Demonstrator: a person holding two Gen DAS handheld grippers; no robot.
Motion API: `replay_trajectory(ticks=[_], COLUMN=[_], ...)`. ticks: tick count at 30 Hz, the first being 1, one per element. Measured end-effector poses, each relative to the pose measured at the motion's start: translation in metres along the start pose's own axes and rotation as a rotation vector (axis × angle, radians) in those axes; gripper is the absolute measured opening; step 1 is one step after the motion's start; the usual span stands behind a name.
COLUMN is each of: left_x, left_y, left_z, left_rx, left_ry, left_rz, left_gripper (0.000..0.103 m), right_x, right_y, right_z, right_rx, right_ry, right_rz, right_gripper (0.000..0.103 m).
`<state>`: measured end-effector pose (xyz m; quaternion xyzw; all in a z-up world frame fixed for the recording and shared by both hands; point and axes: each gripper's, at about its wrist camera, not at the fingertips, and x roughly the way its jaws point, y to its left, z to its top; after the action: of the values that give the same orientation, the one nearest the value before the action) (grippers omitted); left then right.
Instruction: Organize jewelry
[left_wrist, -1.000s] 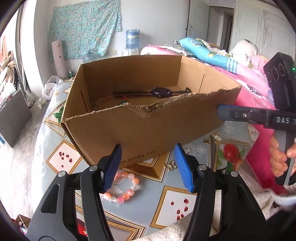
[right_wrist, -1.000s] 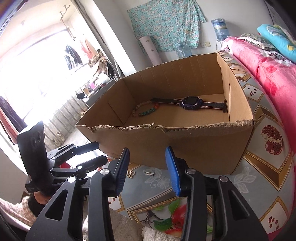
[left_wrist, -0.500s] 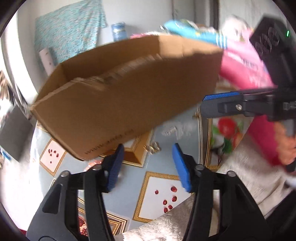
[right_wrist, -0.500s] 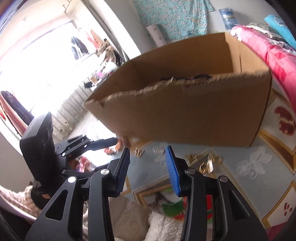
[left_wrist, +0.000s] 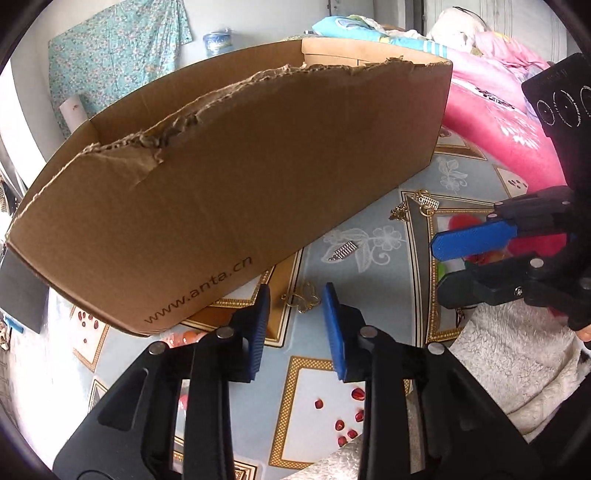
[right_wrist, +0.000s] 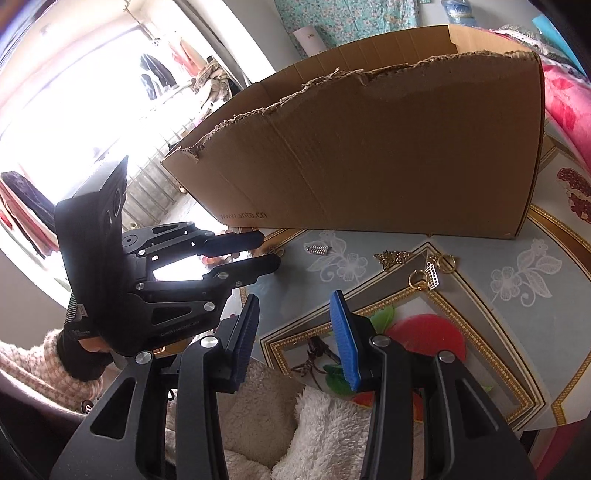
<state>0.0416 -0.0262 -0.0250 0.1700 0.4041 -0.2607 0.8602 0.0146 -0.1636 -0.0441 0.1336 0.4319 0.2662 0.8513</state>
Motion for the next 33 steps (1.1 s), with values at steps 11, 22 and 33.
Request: replay_trajectory(ticks=[11, 22, 33], left_x=[0.004, -0.008, 0.008], left_y=[-0.006, -0.008, 0.009], left_z=[0.006, 0.002, 0.008], left_rx=[0.011, -0.003, -0.041], left_ry=[-0.002, -0.023, 0.027], left_rz=[-0.039, -0.05, -0.088], left_gripper=[0.008, 0.014, 0.027], right_x=[0.003, -0.001, 0.002], right_y=[-0.004, -0.005, -0.001], right_z=[0.002, 0.0, 0.003], right_rx=[0.012, 0.017, 0.015], right_ry=[0.001, -0.003, 0.001], right_rz=[0.009, 0.007, 0.012], right_gripper=[0.039, 0.04, 0.04])
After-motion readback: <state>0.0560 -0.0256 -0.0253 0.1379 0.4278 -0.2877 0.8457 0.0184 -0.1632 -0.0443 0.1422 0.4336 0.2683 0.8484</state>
